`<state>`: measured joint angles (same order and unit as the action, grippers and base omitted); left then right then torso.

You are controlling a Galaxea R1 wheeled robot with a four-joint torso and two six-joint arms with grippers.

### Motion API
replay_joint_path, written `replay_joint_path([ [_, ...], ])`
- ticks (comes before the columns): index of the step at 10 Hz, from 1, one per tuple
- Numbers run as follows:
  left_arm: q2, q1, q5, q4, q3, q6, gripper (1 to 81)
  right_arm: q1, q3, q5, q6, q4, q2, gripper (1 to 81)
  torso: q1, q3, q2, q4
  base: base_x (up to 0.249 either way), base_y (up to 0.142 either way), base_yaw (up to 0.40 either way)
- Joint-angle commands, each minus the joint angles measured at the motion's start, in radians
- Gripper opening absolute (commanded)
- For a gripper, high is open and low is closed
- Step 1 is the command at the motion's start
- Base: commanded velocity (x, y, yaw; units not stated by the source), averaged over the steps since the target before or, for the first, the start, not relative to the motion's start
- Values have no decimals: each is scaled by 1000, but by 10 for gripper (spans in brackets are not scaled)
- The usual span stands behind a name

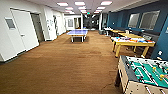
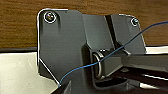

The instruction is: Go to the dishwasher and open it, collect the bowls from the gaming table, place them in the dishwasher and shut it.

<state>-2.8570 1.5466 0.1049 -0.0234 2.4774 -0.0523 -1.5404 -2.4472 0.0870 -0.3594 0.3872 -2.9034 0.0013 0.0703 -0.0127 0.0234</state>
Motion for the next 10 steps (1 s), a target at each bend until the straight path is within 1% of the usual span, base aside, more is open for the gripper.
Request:
replay_joint_path([
  [1, 13, -46, -50, 4, -5, -1, 811, 44, 13, -36, 5, 10, 5, 811, 0, 0, 0, 0, 166, 0, 0],
  [10, -1, -42, -47, -12, -6, -4, 811, 39, 13, -38, 5, 9, 5, 811, 0, 0, 0, 0, 165, 0, 0],
])
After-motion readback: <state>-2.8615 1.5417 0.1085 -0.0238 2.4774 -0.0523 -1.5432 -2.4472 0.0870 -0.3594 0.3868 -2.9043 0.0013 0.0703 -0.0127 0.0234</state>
